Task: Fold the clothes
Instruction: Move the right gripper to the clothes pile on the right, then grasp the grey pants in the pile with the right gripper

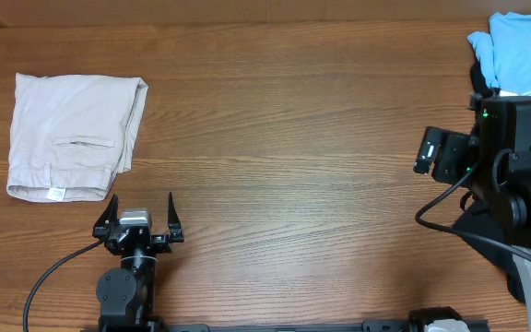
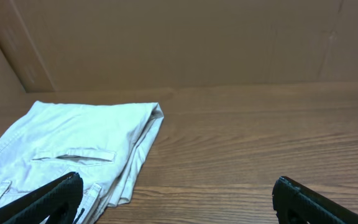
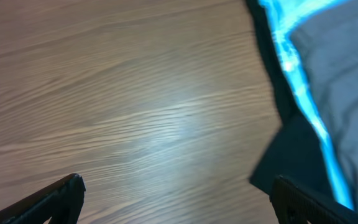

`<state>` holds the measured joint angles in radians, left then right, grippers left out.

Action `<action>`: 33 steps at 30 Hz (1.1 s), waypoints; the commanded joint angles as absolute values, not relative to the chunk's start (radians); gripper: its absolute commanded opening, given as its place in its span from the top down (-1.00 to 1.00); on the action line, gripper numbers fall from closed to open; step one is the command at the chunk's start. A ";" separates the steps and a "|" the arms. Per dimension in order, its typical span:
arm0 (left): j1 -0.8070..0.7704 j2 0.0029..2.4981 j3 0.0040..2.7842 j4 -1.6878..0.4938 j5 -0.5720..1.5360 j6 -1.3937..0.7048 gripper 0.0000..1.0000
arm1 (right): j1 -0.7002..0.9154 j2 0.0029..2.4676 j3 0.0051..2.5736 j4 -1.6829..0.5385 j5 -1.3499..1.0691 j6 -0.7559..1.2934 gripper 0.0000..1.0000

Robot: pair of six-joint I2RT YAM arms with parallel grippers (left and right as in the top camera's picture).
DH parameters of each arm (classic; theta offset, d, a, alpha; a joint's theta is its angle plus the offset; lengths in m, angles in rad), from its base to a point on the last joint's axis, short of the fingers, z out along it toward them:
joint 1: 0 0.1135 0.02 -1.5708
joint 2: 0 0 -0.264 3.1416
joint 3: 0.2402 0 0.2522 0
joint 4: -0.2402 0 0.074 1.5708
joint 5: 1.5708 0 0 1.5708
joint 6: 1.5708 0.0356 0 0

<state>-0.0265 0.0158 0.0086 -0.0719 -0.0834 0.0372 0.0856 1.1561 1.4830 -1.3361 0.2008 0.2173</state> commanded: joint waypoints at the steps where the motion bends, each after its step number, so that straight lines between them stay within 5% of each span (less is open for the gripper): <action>1: -0.027 0.004 0.005 -0.070 -0.086 0.060 -1.00 | 0.081 1.159 1.512 -1.342 0.306 0.267 -1.00; 19: -0.027 0.004 0.005 -0.070 -0.086 0.060 -1.00 | -0.192 1.333 1.512 -1.320 0.241 0.266 -1.00; 33: -0.027 0.004 0.005 -0.070 -0.086 0.060 -1.00 | -0.213 1.496 1.512 -1.282 0.178 0.266 -1.00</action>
<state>-0.0265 0.0158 0.0086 -0.0719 -0.0834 0.0372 -0.2096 1.4979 1.4864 -1.2930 0.1944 0.2611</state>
